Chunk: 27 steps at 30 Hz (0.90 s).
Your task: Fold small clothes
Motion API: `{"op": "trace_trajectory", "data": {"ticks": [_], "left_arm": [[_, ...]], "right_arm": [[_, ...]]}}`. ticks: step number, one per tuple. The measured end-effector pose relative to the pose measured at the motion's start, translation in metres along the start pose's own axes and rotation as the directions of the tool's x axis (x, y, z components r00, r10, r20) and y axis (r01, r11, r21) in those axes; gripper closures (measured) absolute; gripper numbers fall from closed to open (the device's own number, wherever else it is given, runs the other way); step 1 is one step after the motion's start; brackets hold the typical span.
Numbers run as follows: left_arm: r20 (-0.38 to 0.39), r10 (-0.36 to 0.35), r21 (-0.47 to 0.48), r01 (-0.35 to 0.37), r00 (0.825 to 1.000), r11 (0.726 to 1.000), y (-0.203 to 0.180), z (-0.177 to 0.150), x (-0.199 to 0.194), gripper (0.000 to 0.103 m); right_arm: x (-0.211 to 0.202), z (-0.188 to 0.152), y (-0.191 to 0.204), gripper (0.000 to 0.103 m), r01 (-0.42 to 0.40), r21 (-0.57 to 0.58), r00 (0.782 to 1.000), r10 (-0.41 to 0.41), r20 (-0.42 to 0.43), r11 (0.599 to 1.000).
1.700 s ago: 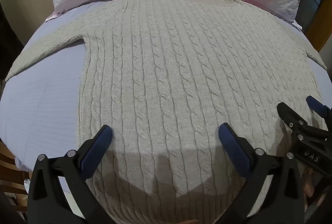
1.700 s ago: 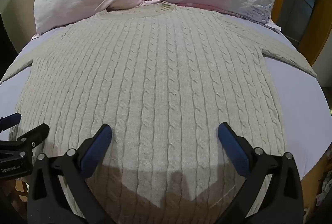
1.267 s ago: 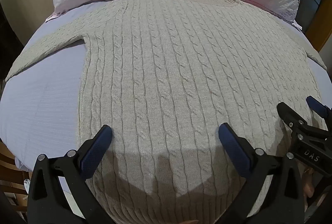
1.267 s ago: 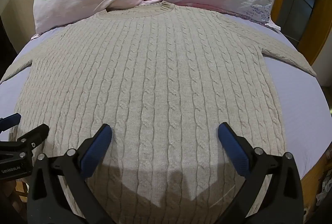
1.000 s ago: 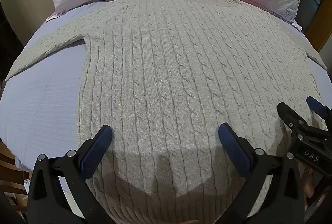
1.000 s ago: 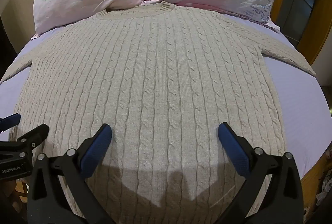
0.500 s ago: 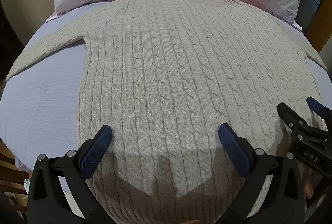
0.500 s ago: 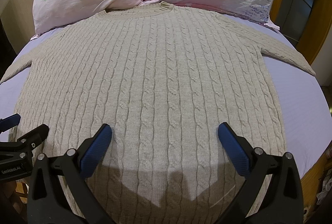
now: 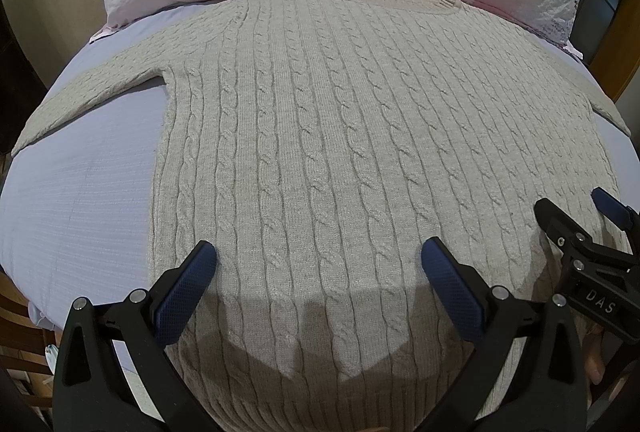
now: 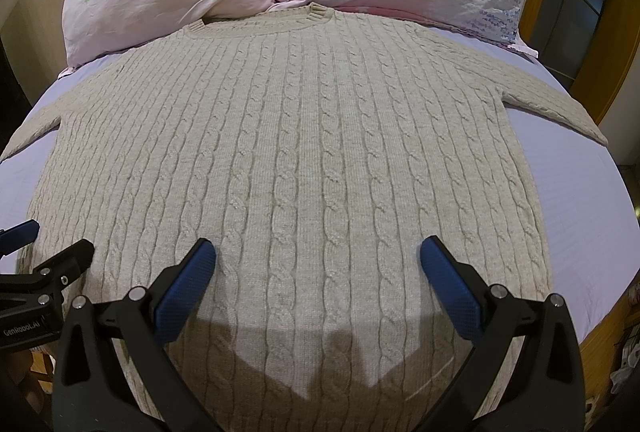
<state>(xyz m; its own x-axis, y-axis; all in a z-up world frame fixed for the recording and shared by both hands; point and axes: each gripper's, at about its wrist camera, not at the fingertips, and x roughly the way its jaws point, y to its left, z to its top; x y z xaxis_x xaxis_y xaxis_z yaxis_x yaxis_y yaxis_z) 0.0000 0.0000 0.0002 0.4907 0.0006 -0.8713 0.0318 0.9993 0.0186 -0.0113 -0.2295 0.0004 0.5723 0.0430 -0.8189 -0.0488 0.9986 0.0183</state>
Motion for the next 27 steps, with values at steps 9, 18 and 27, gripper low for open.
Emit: {"op": "trace_trajectory", "data": {"ticks": [9,18,27], "left_arm": [[0.001,0.000,0.000,0.000,1.000,1.000,0.0000,0.0001,0.0000,0.001],[0.010,0.001,0.001,-0.001,1.000,1.000,0.0018,0.0019,-0.0010,0.001],[0.014,0.002,0.002,-0.002,1.000,1.000,0.0033,-0.0004,-0.0039,0.001]], "right_arm": [[-0.0004,-0.0002,-0.0002,0.002,0.000,0.000,1.000,0.000,0.001,1.000],[-0.0008,0.0007,0.0002,0.002,0.000,0.000,1.000,0.000,-0.001,1.000],[0.0003,0.0024,-0.0015,0.002,-0.004,-0.009,1.000,0.004,-0.004,1.000]]}}
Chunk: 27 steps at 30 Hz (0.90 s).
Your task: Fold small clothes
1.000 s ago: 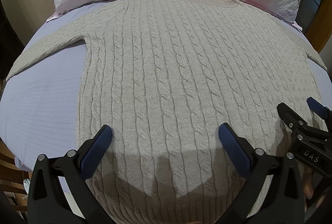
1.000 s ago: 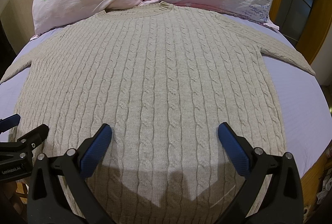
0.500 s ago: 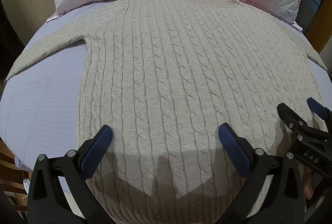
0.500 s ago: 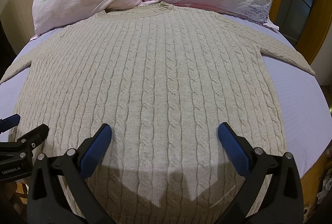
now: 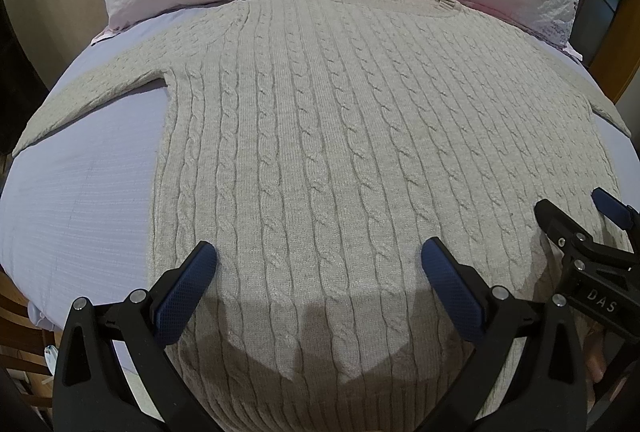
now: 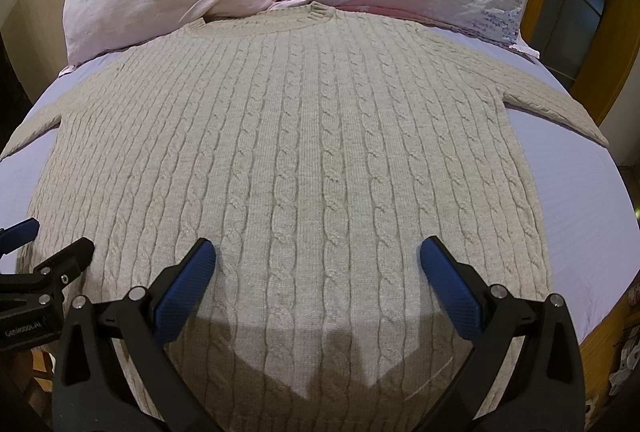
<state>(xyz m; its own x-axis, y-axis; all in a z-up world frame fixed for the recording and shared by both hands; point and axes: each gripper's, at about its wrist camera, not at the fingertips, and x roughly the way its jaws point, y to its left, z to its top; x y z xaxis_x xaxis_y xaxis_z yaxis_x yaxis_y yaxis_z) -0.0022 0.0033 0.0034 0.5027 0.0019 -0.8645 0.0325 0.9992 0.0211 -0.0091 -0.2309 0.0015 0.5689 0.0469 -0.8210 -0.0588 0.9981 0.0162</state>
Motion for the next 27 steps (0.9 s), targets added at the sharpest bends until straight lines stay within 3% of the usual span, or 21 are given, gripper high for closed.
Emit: {"op": "trace_trajectory", "data": {"ticks": [7,11,14,17,18,20,22,23,24,26,27], "left_arm": [[0.017,0.001,-0.004,-0.001,1.000,1.000,-0.001,0.000,0.000,0.001],[0.038,0.003,-0.004,-0.002,0.999,1.000,-0.001,0.000,-0.002,0.001],[0.047,-0.006,-0.008,0.007,0.999,1.000,0.003,0.003,-0.004,0.001],[0.108,0.007,-0.016,-0.005,0.994,1.000,0.014,0.012,-0.010,0.001],[0.135,0.014,-0.018,-0.012,0.991,1.000,0.019,0.016,-0.013,0.001],[0.195,0.007,-0.026,-0.002,0.981,1.000,0.031,0.025,-0.017,0.001],[0.257,-0.028,-0.042,0.040,0.966,0.998,0.047,0.036,-0.020,0.001],[0.274,-0.040,-0.051,0.056,0.961,0.997,0.053,0.037,-0.022,0.001],[0.299,-0.056,-0.063,0.079,0.953,0.995,0.060,0.040,-0.023,0.001],[0.342,-0.072,-0.095,0.111,0.937,0.989,0.077,0.046,-0.024,0.001],[0.351,-0.066,-0.112,0.111,0.934,0.987,0.084,0.048,-0.023,0.001]], "right_arm": [[0.000,-0.001,0.000,0.002,-0.010,-0.017,1.000,0.010,0.012,1.000],[-0.002,-0.003,-0.007,0.002,-0.065,-0.059,0.995,0.069,0.070,0.996],[-0.010,0.011,-0.048,0.002,-0.063,0.022,0.992,0.060,0.106,0.998],[-0.025,0.040,-0.137,0.002,-0.033,0.245,0.984,-0.011,0.177,0.969],[-0.027,0.052,-0.180,0.006,-0.024,0.353,0.981,-0.046,0.188,0.935],[-0.021,0.067,-0.258,0.023,0.009,0.540,0.978,-0.120,0.171,0.842],[-0.009,0.073,-0.313,0.045,0.041,0.662,0.979,-0.162,0.123,0.749],[0.003,0.073,-0.350,0.049,0.062,0.744,0.982,-0.175,0.074,0.665],[0.009,0.072,-0.367,0.056,0.064,0.779,0.984,-0.171,0.056,0.623],[0.028,0.067,-0.404,0.060,0.047,0.857,0.992,-0.126,0.021,0.513],[0.035,0.066,-0.412,0.060,0.039,0.871,0.994,-0.108,0.016,0.489]]}}
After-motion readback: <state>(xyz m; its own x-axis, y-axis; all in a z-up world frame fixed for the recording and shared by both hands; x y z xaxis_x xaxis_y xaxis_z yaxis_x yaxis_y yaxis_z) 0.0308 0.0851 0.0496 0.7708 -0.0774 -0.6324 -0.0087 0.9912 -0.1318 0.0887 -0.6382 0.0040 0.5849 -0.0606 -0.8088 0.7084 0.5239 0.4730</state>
